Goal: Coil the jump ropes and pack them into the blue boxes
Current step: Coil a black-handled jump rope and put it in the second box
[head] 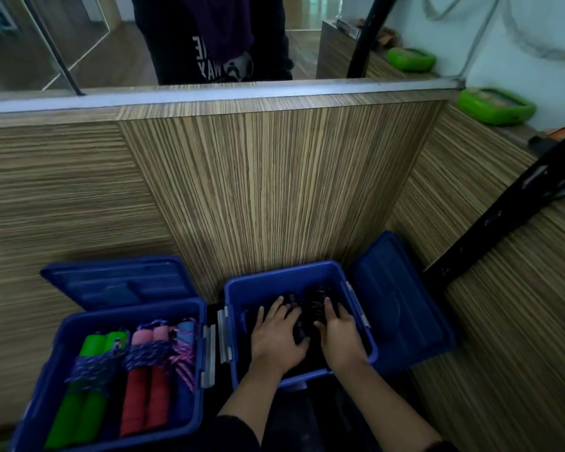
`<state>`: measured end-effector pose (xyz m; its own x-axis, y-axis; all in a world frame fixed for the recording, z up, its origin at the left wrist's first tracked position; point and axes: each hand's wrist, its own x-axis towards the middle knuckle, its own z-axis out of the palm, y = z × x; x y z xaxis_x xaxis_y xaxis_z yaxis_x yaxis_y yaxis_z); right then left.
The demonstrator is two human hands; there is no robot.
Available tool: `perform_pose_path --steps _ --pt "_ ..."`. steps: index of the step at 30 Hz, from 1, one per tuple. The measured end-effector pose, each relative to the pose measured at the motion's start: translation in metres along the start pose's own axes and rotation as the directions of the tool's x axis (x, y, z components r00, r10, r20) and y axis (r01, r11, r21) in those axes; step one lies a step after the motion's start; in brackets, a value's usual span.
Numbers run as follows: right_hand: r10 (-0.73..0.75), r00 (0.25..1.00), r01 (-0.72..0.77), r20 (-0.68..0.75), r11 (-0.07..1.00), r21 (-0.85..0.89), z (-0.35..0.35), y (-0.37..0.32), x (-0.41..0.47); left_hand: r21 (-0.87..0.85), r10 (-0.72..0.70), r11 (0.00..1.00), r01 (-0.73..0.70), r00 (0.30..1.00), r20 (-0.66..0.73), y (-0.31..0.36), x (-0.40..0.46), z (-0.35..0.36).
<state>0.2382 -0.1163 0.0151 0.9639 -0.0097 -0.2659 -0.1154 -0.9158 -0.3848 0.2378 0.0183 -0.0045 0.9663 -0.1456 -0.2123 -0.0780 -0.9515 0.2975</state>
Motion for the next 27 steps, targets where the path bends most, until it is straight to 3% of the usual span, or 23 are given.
perform_pose_path --steps 7,11,15,20,27 --pt "0.088 0.991 -0.063 0.099 0.970 -0.234 0.005 0.002 0.009 0.012 0.001 1.000 -0.001 0.999 0.036 0.000 0.002 0.000" --pt "0.091 0.988 -0.061 0.126 0.973 -0.220 0.004 0.002 0.011 -0.025 0.049 0.999 -0.048 0.997 0.052 0.002 -0.002 -0.003" --pt "0.019 0.985 -0.001 0.171 0.994 -0.105 -0.009 0.005 0.004 -0.172 0.064 0.983 -0.065 0.998 -0.008 0.001 -0.013 -0.007" --pt "-0.080 0.995 0.076 0.063 0.994 0.073 -0.016 0.014 -0.025 -0.222 -0.008 0.975 0.000 0.999 -0.037 0.009 -0.043 -0.017" --pt "-0.099 0.985 0.108 -0.142 0.993 0.054 -0.014 0.014 -0.088 -0.202 0.126 0.969 -0.139 0.989 -0.075 0.019 -0.095 -0.014"
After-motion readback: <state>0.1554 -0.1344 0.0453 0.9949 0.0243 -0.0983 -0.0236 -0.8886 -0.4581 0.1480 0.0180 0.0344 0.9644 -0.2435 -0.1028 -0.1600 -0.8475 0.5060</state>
